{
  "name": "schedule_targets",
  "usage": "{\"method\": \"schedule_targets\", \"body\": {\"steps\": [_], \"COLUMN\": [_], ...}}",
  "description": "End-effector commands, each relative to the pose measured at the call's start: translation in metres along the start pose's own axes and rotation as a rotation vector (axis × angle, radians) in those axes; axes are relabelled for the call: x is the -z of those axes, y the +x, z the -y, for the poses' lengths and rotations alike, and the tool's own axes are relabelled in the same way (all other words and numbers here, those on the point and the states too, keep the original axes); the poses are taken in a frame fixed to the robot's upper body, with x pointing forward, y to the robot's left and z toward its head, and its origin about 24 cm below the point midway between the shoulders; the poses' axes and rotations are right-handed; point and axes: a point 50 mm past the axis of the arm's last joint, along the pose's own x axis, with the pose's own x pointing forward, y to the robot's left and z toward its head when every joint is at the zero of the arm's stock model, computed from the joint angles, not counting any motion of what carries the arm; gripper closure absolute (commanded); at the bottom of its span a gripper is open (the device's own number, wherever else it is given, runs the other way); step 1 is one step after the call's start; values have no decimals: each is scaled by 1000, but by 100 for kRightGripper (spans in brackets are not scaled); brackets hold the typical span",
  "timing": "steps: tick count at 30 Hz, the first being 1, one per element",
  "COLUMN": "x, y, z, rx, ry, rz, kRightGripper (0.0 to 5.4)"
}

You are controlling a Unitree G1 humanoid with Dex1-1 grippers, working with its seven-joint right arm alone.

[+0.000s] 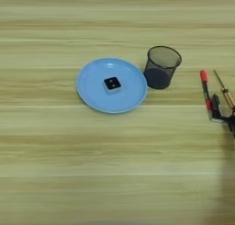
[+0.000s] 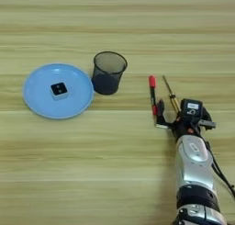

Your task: Move the objects on the table

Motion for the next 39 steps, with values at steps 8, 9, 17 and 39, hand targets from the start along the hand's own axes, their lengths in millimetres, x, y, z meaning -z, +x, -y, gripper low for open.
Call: {"method": "schedule_targets", "body": {"steps": [8,9,17,39], "x": [-21,-20,-17,-18], "y": [13,13,14,15], "z": [4,4,4,-1], "rx": [-18,-18,-19,-37], "ry": [-14,-14,-18,-20], "rz": [56,53,34,40], "kRightGripper": [2,2,89,344]}}
